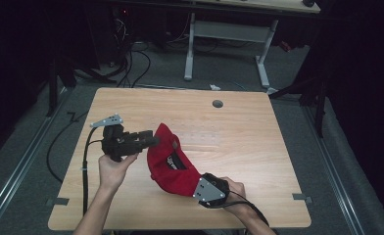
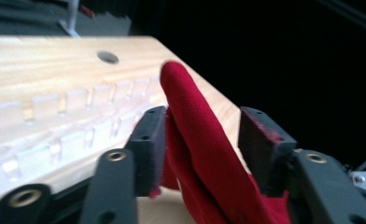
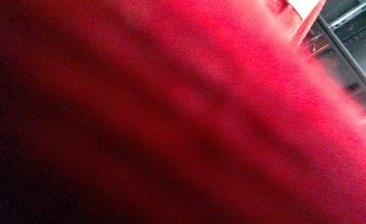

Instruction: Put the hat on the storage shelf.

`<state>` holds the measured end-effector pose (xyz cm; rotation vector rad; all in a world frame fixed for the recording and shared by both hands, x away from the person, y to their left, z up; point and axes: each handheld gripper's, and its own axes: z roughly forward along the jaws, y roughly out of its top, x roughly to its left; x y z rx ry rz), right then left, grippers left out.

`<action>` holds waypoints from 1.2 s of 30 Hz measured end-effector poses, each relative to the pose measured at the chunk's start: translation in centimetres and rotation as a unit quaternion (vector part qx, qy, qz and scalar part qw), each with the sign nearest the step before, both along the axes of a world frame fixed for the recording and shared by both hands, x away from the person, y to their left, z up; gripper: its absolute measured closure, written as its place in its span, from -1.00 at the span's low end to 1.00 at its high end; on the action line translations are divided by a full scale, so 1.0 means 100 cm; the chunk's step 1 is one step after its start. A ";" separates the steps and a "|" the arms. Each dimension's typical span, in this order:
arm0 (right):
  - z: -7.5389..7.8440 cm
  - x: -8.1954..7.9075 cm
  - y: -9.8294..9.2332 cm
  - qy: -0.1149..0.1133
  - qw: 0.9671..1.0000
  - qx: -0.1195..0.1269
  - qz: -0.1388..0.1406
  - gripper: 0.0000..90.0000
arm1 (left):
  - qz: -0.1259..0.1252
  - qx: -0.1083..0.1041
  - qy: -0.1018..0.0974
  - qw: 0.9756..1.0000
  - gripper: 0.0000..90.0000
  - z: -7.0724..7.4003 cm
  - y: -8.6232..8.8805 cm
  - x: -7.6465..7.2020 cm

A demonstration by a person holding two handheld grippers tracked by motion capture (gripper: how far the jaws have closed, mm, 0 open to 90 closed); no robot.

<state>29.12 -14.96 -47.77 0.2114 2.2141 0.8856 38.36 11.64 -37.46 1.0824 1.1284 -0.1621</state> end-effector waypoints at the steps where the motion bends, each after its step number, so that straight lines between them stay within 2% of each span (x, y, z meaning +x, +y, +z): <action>1: 0.000 0.000 0.000 0.000 1.000 0.000 0.000 0.86 | 0.000 0.000 0.000 1.000 0.02 0.000 0.000 0.000; 3: 0.005 0.000 -0.005 0.008 1.000 0.012 0.001 0.86 | 0.013 -0.011 -0.009 1.000 -0.04 0.001 0.007 -0.003; 7: 0.011 0.001 -0.010 0.014 1.000 0.025 0.000 0.86 | 0.031 -0.022 -0.005 0.999 -0.11 -0.004 0.019 -0.005; 9: 0.013 0.003 -0.011 0.019 0.999 0.032 0.000 0.86 | 0.035 -0.021 -0.005 0.999 -0.14 -0.006 0.022 -0.006; 11: 0.014 0.004 -0.013 0.022 0.999 0.036 0.001 0.86 | 0.047 -0.017 -0.005 0.999 -0.16 -0.015 0.029 -0.008; 16: 0.012 0.007 -0.012 0.033 0.999 0.031 0.005 0.86 | 0.069 -0.005 -0.010 0.998 -0.18 -0.028 0.034 -0.009; 19: 0.014 0.009 -0.017 0.044 0.998 0.048 0.001 0.86 | 0.075 -0.011 -0.014 0.997 -0.19 -0.030 0.038 -0.011; 20: 0.015 0.010 -0.020 0.048 0.997 0.058 -0.003 0.86 | 0.084 -0.014 -0.017 0.996 -0.19 -0.031 0.041 -0.012; 22: 0.017 0.011 -0.023 0.051 0.997 0.065 -0.005 0.86 | 0.088 -0.009 -0.021 0.996 -0.21 -0.032 0.041 -0.012; 24: 0.022 0.012 -0.028 0.052 0.996 0.076 -0.009 0.86 | 0.096 0.012 -0.031 0.995 -0.21 -0.036 0.040 -0.014; 25: 0.023 0.013 -0.030 0.051 0.996 0.078 -0.011 0.86 | 0.107 0.035 -0.041 0.993 -0.21 -0.046 0.037 -0.015; 30: 0.024 0.020 -0.038 0.057 0.994 0.094 -0.021 0.86 | 0.127 0.074 -0.025 0.989 -0.21 -0.073 0.034 -0.011; 32: 0.027 0.022 -0.041 0.063 0.992 0.105 -0.023 0.86 | 0.135 0.095 -0.025 0.986 -0.21 -0.084 0.031 -0.011; 33: 0.029 0.023 -0.043 0.066 0.991 0.109 -0.024 0.86 | 0.132 0.104 -0.027 0.985 -0.21 -0.088 0.030 -0.011; 34: 0.030 0.024 -0.044 0.067 0.991 0.111 -0.026 0.86 | 0.131 0.111 -0.028 0.985 -0.23 -0.091 0.029 -0.012; 36: 0.033 0.025 -0.046 0.067 0.991 0.111 -0.029 0.86 | 0.132 0.133 -0.031 0.982 -0.23 -0.103 0.027 -0.011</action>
